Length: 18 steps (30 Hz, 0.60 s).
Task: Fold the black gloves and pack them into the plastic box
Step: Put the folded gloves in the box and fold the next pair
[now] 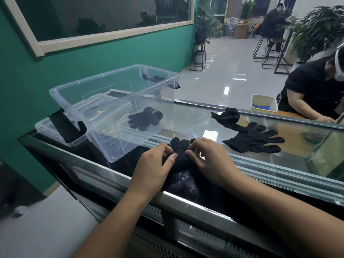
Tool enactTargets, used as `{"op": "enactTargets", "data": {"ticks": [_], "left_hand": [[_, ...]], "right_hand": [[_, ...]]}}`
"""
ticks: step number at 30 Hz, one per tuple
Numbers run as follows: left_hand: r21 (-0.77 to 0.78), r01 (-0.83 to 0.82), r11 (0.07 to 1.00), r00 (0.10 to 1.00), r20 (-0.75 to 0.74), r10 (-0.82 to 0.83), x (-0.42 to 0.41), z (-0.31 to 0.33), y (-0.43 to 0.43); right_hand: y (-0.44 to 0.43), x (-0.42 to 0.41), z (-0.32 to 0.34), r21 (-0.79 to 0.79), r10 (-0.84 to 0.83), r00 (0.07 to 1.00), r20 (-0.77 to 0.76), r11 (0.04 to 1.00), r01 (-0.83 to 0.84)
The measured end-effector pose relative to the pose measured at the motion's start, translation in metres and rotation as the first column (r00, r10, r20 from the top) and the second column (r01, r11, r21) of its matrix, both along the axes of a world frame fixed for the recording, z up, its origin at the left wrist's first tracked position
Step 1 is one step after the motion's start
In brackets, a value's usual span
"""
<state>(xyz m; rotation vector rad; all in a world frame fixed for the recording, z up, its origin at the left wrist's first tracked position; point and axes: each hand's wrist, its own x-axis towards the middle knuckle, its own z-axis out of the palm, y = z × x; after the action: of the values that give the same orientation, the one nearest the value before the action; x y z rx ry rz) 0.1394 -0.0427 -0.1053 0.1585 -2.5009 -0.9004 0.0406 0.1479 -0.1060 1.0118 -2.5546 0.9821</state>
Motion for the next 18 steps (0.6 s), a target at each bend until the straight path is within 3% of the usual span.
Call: {"op": "enactTargets", "data": {"ticks": [4,8,18], "left_hand": [[-0.071,0.006,0.997,0.998,-0.065,-0.011,0.000,-0.001,-0.001],[-0.139,0.072,0.988,0.992,-0.093,-0.085,0.005,-0.001,0.000],[-0.189,0.095,0.977,0.995,-0.007,-0.098,0.008,0.002,0.003]], "right_hand": [[0.001,0.000,0.003,-0.024,0.038,0.994,-0.100,0.999,-0.040],[0.003,0.004,0.009,0.062,0.171,0.958,-0.228,0.985,-0.161],[0.008,0.007,0.011,0.176,0.255,0.964,-0.073,0.955,-0.239]]}}
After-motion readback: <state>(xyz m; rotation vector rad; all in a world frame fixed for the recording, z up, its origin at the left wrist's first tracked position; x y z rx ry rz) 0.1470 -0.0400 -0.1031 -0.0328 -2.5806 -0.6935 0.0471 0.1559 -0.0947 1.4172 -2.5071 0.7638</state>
